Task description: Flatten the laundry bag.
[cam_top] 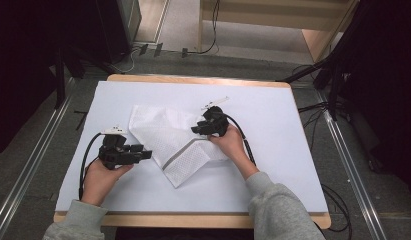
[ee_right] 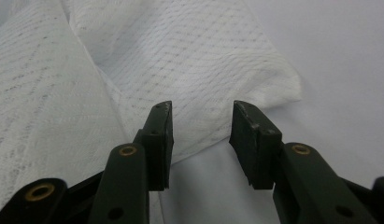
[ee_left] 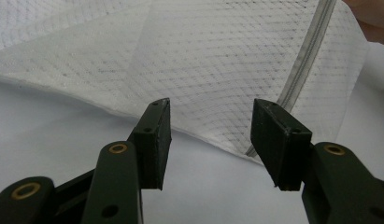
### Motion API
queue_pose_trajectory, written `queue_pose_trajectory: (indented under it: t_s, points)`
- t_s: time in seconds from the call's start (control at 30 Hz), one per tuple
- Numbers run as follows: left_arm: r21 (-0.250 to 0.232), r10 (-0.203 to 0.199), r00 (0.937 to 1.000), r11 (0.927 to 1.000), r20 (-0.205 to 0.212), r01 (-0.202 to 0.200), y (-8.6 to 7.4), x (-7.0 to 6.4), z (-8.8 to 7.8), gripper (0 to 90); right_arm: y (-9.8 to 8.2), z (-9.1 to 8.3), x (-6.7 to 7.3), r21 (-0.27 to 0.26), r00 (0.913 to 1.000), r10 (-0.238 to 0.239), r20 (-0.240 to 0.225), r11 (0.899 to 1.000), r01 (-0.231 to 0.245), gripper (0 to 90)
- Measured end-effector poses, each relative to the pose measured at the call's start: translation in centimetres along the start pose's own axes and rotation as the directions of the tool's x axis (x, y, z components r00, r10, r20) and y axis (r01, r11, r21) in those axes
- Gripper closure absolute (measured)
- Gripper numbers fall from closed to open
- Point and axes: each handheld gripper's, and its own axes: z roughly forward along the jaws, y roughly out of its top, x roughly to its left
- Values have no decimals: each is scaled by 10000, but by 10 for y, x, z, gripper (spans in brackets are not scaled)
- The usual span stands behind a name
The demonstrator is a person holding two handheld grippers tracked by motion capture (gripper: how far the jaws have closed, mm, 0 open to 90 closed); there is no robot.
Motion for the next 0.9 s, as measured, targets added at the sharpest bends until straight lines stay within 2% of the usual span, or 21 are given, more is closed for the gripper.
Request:
queue_pose_trajectory:
  t_s: [0.13, 0.2, 0.23, 0.33, 0.4, 0.47, 0.57, 0.77, 0.9]
  points:
    - [50, 8, 10000, 10000, 32, -8, -1, 0, 1, 489, -1, 8, 4, 245, 9999, -151, 36, 9996, 150, 605]
    - [20, -14, 10000, 10000, 29, 14, -1, 0, 1, 489, -2, 9, 6, 199, 9996, -241, 148, 9995, 238, 621]
    - [6, -24, 10000, 10000, 27, 24, -1, 1, 1, 489, -2, 9, 7, 216, 9993, -287, 225, 9994, 282, 655]
    - [-8, -43, 10000, 10000, 59, 43, -1, 1, 1, 488, -3, 9, 9, 317, 9995, -287, 140, 9991, 282, 837]
    - [-4, -55, 10000, 10000, 78, 55, -1, 1, 1, 488, -2, 8, 11, 557, 9998, -178, 113, 9983, 171, 900]
    - [-10, -31, 10000, 10000, 64, 31, -1, 1, 1, 487, -2, 5, 10, 580, 9997, -179, 167, 9982, 169, 900]
    - [-52, -61, 9999, 10000, 123, 61, -1, 2, 0, 487, 0, -8, 2, 235, 9995, -35, 307, 9997, 28, 900]
    - [55, 5, 9999, 10000, 156, -6, 1, 0, 4, 487, -3, -39, -19, -385, 9964, 702, 473, 9969, -684, 900]
    - [79, 92, 9998, 9999, 193, -93, 3, -1, 7, 487, -7, -38, -24, -412, 9953, 905, 334, 9952, -891, 891]
